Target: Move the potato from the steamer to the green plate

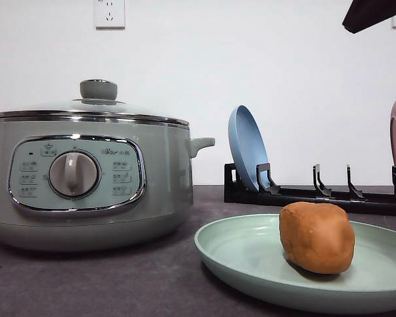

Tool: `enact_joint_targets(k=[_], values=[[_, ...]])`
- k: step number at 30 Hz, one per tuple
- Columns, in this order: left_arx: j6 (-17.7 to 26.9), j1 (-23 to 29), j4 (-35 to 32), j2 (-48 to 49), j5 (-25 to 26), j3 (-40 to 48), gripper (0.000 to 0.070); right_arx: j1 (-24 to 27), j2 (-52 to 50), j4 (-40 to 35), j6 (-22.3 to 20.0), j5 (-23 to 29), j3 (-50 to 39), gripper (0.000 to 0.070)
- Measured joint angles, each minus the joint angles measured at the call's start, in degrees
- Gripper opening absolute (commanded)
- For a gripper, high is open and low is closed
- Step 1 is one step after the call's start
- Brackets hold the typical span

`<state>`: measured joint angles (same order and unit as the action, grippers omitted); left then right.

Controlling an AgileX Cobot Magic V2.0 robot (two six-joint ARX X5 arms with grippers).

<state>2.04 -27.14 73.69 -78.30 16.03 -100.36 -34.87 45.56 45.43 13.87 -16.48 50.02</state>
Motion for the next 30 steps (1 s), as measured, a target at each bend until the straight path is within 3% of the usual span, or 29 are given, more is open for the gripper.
enact_joint_targets(k=[7, 11, 14, 20, 26, 30], values=[[0.03, -0.01, -0.11, 0.00, 0.00, 0.00, 0.0000, 0.00, 0.00, 0.00, 0.00, -0.01, 0.00, 0.0001], [0.55, 1.26, -3.50, 0.19, 0.01, 0.01, 0.0000, 0.00, 0.00, 0.00, 0.00, 0.00, 0.00, 0.0001], [1.77, 5.33, -11.16, 1.88, -0.04, 0.05, 0.0000, 0.00, 0.00, 0.00, 0.00, 0.00, 0.00, 0.0001], [3.31, 13.96, -32.63, 12.37, -0.45, 4.45, 0.0000, 0.00, 0.00, 0.00, 0.00, -0.01, 0.00, 0.0001], [3.45, 25.94, -50.23, 26.47, -0.90, 21.45, 0.0000, 0.00, 0.00, -0.01, 0.00, 0.01, 0.00, 0.0001], [3.58, 31.74, -60.23, 36.74, -5.63, 37.73, 0.0000, 0.00, 0.00, -0.01, 0.00, -0.01, 0.00, 0.0001]])
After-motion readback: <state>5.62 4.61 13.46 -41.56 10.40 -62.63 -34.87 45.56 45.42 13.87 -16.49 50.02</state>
